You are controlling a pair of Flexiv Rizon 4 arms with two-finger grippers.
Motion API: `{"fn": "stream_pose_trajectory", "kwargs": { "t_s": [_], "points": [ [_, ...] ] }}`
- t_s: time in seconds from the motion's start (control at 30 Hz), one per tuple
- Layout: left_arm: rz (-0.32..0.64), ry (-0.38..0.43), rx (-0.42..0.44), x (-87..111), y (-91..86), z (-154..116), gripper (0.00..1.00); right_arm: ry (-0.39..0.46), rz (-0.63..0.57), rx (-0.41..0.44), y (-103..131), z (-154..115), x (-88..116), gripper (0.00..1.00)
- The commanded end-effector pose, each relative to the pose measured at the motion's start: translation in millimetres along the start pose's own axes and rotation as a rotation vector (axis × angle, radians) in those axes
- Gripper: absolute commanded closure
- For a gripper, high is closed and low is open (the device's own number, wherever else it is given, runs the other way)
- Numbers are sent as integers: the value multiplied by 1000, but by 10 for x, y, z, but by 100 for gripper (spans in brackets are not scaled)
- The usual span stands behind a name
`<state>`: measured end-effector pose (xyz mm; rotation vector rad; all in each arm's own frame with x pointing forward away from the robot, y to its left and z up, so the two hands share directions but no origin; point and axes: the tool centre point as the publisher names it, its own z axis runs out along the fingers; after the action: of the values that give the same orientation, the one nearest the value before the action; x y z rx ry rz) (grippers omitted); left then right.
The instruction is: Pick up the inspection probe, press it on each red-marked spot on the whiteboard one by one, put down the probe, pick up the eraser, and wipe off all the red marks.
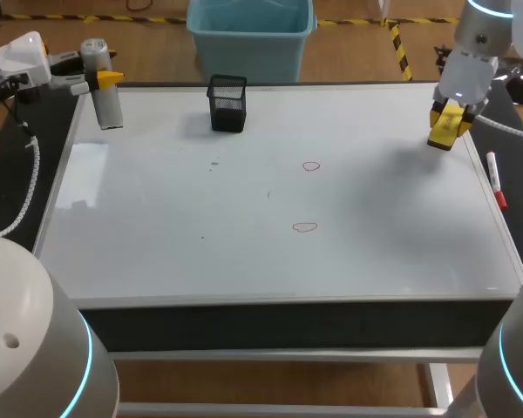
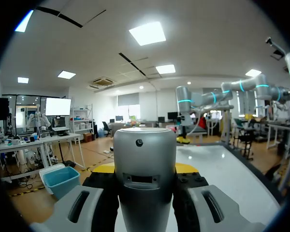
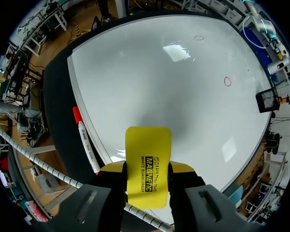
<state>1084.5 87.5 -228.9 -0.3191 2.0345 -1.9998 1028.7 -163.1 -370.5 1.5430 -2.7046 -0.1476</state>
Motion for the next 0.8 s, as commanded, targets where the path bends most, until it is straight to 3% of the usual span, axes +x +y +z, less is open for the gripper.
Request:
{"fn": "stream_pose_trajectory", "kwargs": {
  "t_s": [0.03,0.4,0.8],
  "points": [
    [-1,4,0,-13,-5,-3,100,2,-2,2,2,-12,7,100],
    [-1,4,0,-13,-5,-3,100,2,-2,2,2,-12,7,100],
    [-9,139,77,670,-17,341,100,2,-2,2,2,-12,7,100]
  ]
}}
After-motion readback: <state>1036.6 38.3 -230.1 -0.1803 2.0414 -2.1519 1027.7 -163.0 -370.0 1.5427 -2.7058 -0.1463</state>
